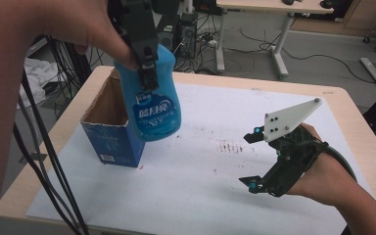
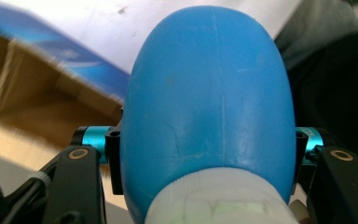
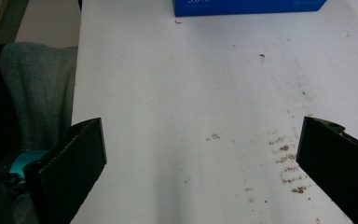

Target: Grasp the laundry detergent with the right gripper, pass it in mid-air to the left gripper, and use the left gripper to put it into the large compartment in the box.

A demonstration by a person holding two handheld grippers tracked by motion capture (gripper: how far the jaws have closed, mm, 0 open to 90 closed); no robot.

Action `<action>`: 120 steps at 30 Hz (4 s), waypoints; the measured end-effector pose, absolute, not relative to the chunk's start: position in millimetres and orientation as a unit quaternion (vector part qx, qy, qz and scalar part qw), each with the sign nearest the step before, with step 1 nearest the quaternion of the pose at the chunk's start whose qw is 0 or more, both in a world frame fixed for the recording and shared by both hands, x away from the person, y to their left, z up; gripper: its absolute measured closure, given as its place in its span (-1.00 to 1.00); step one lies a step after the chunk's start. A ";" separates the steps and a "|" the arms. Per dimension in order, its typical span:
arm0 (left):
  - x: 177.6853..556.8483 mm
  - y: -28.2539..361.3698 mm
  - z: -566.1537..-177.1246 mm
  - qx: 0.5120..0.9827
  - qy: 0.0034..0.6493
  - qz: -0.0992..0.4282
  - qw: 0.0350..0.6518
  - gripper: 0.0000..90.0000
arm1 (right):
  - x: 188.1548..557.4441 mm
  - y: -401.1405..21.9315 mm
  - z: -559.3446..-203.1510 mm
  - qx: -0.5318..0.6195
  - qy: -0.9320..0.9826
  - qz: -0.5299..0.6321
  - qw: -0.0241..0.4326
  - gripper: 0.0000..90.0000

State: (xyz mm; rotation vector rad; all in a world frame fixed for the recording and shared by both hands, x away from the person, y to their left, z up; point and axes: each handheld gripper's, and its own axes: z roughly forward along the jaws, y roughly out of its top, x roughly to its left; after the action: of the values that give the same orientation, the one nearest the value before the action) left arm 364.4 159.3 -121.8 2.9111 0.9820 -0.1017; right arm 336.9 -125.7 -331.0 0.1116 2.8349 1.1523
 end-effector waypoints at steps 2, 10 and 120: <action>368.7 167.8 -116.8 0.933 0.357 -0.029 0.035 -0.13 | 336.6 -125.3 -331.1 0.036 0.926 0.375 0.039 -0.99; 383.6 198.4 -108.5 0.886 0.462 -0.024 0.026 -0.13 | 335.0 -125.2 -330.9 0.038 0.927 0.372 0.040 -0.99; 424.5 242.9 -244.4 0.935 0.356 -0.006 -0.009 -0.61 | 339.7 -134.0 -335.6 0.064 0.930 0.359 0.042 -0.99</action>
State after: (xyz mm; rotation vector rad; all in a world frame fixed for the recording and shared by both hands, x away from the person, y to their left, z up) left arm 424.5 242.9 -244.4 2.9523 1.1237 -0.0201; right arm 339.7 -134.0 -335.6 0.1970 2.8459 1.0992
